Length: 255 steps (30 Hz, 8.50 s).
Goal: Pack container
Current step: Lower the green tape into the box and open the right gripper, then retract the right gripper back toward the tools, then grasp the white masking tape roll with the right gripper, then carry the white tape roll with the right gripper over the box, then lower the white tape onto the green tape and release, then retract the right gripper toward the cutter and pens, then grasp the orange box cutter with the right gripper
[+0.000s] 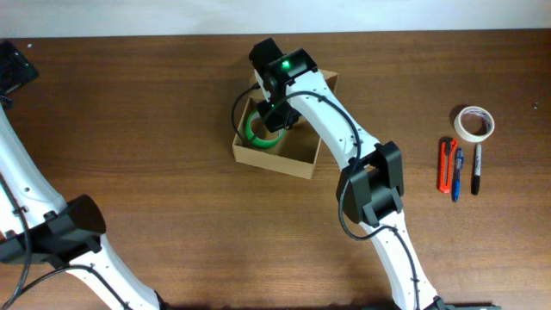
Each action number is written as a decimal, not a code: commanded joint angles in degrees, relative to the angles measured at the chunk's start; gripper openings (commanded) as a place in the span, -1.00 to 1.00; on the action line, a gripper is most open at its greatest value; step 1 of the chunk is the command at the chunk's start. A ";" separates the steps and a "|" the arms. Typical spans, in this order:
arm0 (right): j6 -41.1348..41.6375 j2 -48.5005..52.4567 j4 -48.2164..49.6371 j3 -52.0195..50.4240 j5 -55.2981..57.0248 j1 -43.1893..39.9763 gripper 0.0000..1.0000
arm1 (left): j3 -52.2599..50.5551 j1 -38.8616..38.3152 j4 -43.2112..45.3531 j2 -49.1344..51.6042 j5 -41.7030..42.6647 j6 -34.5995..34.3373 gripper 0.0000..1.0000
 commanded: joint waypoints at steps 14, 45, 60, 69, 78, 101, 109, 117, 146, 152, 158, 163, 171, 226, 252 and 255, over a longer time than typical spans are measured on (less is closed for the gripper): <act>-0.22 1.05 -0.68 -0.26 0.70 -1.62 -0.46 | -0.26 0.15 -0.07 -0.81 0.39 0.66 1.00; 7.26 -43.78 -13.77 4.24 18.86 -35.36 0.15 | -0.26 0.15 -0.04 -0.79 0.39 0.66 1.00; 16.83 -13.42 -19.32 4.24 0.02 -59.52 0.08 | -0.26 0.15 -0.07 -0.81 0.39 0.66 1.00; 16.79 -2.62 -15.76 4.24 0.02 -60.94 0.08 | -0.26 0.15 -0.04 -0.79 0.39 0.66 1.00; 14.82 1.33 -10.75 4.22 0.00 -62.03 0.16 | -0.26 0.15 -0.07 -0.79 0.39 0.66 1.00; 14.40 11.54 -3.17 3.58 -0.66 -62.69 -0.78 | -0.26 0.15 -0.04 -0.79 0.39 0.66 1.00; 14.14 8.92 -3.48 6.58 -9.46 -62.69 -0.93 | -0.26 0.15 -0.07 -0.79 0.39 0.66 1.00; 10.67 -3.21 -10.23 21.59 -20.13 -58.36 -0.92 | -0.26 0.15 -0.07 -0.79 0.39 0.66 1.00; -5.57 -10.36 -8.04 10.25 5.77 -0.81 -0.93 | -0.26 0.15 -0.07 -0.81 0.39 0.66 1.00; -5.55 -10.19 -1.09 1.53 1.81 -0.90 -0.93 | -0.26 0.15 -0.04 -0.81 0.39 0.66 1.00; -3.63 -10.08 3.23 -5.46 1.33 -0.90 -0.92 | -0.26 0.15 -0.04 -0.81 0.39 0.66 1.00; -2.75 -9.70 5.57 -10.78 0.11 -0.83 -0.93 | -0.26 0.15 -0.04 -0.81 0.39 0.66 1.00; -2.32 -9.62 9.18 -14.43 -1.09 -0.81 -0.93 | -0.26 0.15 -0.07 -0.81 0.39 0.66 1.00; 0.92 -53.18 -1.53 -26.18 21.14 -22.34 0.15 | -0.26 0.15 -0.07 -0.79 0.39 0.66 1.00; -5.25 -42.47 10.10 -55.25 1.29 -48.85 0.27 | -0.26 0.15 -0.07 -0.79 0.39 0.66 1.00; -6.10 -40.22 10.36 -55.25 1.33 -48.87 0.27 | -0.26 0.15 -0.04 -0.79 0.39 0.66 1.00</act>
